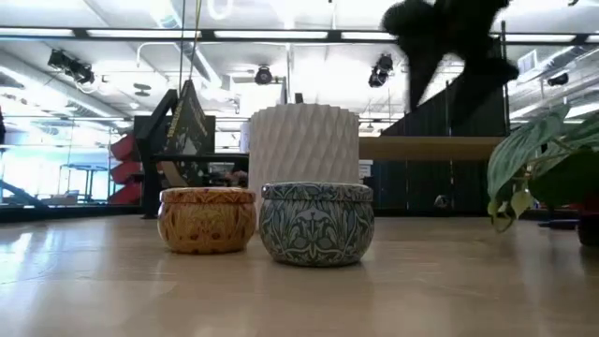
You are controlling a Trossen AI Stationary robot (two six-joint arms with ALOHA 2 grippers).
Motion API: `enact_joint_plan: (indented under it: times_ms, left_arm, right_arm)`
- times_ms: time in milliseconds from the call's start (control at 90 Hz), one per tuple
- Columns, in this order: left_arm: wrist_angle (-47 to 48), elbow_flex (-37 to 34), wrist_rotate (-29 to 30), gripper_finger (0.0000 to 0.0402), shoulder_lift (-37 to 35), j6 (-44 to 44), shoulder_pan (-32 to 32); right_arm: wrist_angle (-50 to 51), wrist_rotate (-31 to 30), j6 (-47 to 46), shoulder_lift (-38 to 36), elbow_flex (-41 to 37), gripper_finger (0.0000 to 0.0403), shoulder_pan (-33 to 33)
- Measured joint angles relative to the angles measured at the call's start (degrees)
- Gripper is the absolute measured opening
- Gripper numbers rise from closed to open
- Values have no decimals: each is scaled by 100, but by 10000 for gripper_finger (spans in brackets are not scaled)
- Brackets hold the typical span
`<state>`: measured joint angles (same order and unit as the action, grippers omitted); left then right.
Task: Stock shelves
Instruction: Remove the blue tape dispenser from under the shelf
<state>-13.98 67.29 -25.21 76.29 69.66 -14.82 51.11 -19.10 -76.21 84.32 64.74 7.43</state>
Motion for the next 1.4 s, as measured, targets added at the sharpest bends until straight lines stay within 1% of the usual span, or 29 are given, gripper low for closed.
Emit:
enact_joint_plan:
  times_ms: [67, 144, 256, 400, 589, 822, 989, 1111, 1400]
  left_arm:
    - [5, 0, -8, 140, 0, 113, -71]
    - [20, 0, -38, 140, 2, 246, -135]
    - [27, 0, -61, 140, 2, 299, -187]
    - [56, 0, -63, 140, 2, 499, -183]
    - [72, 0, -61, 140, 2, 662, -183]
    - [191, 0, -57, 140, 2, 881, -181]
    - [233, 0, -19, 140, 2, 895, -181]
    - [235, 0, 2, 140, 2, 897, -181]
    - [270, 0, 2, 140, 2, 893, -181]
  right_arm:
    - [-455, -201, -400, 6, -242, 335, -286]
    - [-1032, -415, -479, 7, -427, 335, -579]
    - [-1705, -543, -159, 244, -520, 334, -935]
    - [-2247, -459, 167, 995, -324, 332, -1138]
    - [-2182, -405, 145, 1930, 136, 332, -1131]
    - [-2183, -394, 155, 2525, 557, 331, -1196]
    - [-2189, -413, 153, 2614, 567, 316, -1306]
    - [-2201, -547, 235, 2614, 567, 301, -1385]
    - [-2237, -462, 286, 2614, 567, 285, -1578]
